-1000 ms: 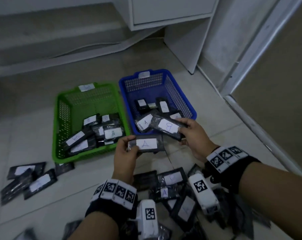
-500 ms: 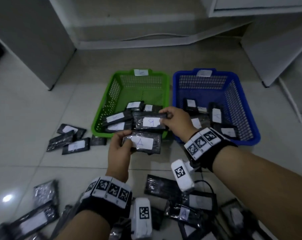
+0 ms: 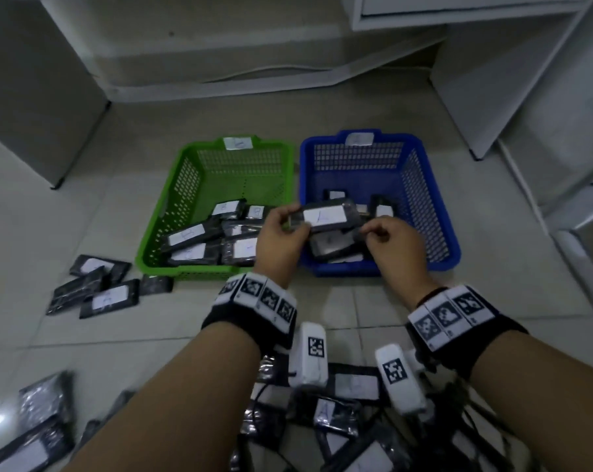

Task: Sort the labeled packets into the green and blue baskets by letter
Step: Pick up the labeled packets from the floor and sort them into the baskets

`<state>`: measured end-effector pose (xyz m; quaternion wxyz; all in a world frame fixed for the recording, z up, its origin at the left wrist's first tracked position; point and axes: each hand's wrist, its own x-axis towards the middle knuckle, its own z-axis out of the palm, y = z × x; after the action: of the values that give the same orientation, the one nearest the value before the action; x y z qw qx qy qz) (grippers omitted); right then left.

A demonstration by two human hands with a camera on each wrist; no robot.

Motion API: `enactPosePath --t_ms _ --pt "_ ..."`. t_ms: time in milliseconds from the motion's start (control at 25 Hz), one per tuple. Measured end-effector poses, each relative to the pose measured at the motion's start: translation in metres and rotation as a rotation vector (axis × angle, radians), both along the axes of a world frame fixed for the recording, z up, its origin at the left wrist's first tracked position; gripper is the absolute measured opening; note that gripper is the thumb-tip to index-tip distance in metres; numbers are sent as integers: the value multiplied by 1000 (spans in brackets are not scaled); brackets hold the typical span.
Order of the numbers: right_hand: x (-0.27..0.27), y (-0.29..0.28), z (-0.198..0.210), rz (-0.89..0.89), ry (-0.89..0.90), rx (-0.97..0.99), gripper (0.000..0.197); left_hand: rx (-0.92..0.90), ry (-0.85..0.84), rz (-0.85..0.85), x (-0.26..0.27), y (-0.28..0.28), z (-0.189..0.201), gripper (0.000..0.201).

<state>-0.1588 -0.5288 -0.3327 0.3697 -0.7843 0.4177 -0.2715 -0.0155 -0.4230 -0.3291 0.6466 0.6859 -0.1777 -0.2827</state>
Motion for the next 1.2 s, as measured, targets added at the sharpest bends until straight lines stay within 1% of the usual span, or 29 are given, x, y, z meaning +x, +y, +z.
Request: enactPosePath --t_ms 80,200,240,280,320,360,400,440,480,520,600,680,720,800,880,960,1000,1040,1080,1120,1160,1200 --pt "-27 -3 -1 -13 20 -2 20 105 -151 -130 -4 -29 -5 41" --pt "-51 -2 -3 25 39 -10 25 422 -532 -306 -9 -52 -12 51" --pt "-53 0 -2 49 43 -24 25 504 -611 -350 -9 -53 -14 52" --pt "-55 3 -1 62 35 -47 26 546 -645 -380 -10 -51 -11 51" --pt "-56 9 0 69 22 -70 26 548 -663 -389 -11 -47 -9 48" --pt "-56 17 -1 70 11 -88 26 501 -678 -374 -11 -39 -8 43" --pt "-56 27 -4 77 20 -86 25 409 -700 -342 -13 -28 -6 38" --pt "-58 37 -8 109 61 -55 23 307 -735 -305 -15 -14 -6 32" --pt "-59 50 -12 170 139 6 23 231 -763 -283 -19 4 -8 27" --pt "-62 63 -20 256 241 86 22 205 -765 -292 -24 25 -11 23" --pt "-70 84 -35 461 489 192 19 269 -668 -415 -34 65 -27 17" --pt "-76 99 -46 584 732 157 33 401 -585 -591 -38 100 -49 16" --pt "-77 104 -48 593 808 136 39 477 -597 -680 -37 115 -58 25" --pt "-73 108 -49 573 870 129 42 609 -677 -824 -32 134 -73 49" --pt "-68 106 -47 591 925 169 40 744 -751 -850 -29 141 -80 59" --pt "-61 100 -43 618 915 226 32 809 -702 -850 -26 139 -77 55" --pt "-58 95 -39 612 866 247 25 789 -679 -863 -25 137 -73 48" --pt "-55 89 -34 590 804 254 18 739 -665 -853 -22 135 -68 38" --pt "-51 83 -28 558 740 243 15 658 -644 -808 -16 136 -61 29" --pt "-46 77 -22 514 665 237 14 565 -606 -732 -7 138 -53 27" --pt "-41 72 -14 451 552 264 14 475 -571 -648 2 142 -45 31" --pt "-33 69 -4 391 400 333 15 406 -549 -572 12 147 -36 36"
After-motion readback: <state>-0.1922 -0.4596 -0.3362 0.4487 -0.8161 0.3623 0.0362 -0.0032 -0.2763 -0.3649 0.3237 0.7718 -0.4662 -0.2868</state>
